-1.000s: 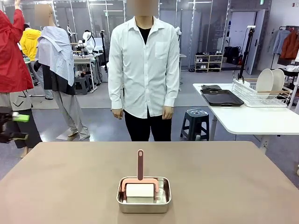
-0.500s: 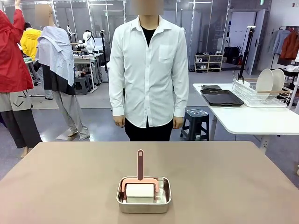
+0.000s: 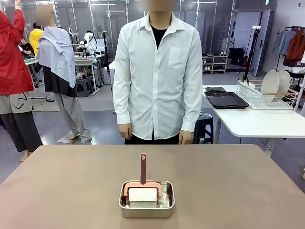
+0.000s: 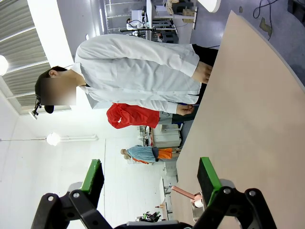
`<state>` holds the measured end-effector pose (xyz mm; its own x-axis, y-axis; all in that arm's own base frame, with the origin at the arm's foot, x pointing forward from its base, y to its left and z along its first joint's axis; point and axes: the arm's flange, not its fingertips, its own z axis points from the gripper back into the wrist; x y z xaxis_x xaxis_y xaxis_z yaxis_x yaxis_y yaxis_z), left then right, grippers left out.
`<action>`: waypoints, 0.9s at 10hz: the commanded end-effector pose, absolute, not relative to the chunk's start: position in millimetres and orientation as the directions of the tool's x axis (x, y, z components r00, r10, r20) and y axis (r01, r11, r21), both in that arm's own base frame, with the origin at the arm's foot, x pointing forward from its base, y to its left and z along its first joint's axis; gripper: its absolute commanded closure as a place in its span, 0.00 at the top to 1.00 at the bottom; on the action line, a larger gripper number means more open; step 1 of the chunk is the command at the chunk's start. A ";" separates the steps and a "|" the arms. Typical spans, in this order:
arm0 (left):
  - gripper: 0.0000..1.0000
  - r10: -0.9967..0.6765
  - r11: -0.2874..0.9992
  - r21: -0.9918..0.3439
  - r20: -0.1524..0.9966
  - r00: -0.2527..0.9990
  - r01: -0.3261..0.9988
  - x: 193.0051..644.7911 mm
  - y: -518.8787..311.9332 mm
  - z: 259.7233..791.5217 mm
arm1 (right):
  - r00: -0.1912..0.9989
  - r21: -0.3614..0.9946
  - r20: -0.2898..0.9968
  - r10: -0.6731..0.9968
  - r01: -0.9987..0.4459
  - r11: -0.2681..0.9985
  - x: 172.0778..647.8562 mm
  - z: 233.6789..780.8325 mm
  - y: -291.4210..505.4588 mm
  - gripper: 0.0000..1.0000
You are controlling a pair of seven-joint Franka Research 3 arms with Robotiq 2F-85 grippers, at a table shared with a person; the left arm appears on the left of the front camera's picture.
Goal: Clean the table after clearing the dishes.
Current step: Place the Lint Roller back on top of the Airtight Container.
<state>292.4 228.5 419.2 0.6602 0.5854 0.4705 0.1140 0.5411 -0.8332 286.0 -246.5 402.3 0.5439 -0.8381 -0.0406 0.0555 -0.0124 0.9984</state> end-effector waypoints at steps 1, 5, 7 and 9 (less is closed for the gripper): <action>1.00 0.588 0.542 -0.834 0.467 0.660 0.106 289.5 230.3 421.3 | 0.552 0.999 -0.029 -0.833 0.053 0.000 282.2 405.3 -246.8 1.00; 1.00 0.588 0.542 -0.834 0.467 0.660 0.106 289.5 230.3 421.3 | 0.552 0.999 -0.029 -0.833 0.053 0.000 282.2 405.3 -246.8 1.00; 1.00 0.588 0.542 -0.834 0.467 0.660 0.106 289.5 230.3 421.3 | 0.552 0.999 -0.029 -0.833 0.053 0.000 282.2 405.3 -246.8 1.00; 1.00 0.588 0.542 -0.834 0.467 0.660 0.106 289.5 230.3 421.3 | 0.552 0.999 -0.029 -0.833 0.053 0.000 282.2 405.3 -246.8 1.00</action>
<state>291.9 229.0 419.2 0.6595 0.5864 0.4704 0.1129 0.5413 -0.8332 286.0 -246.5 402.3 0.5439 -0.8381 -0.0407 0.0555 -0.0124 0.9984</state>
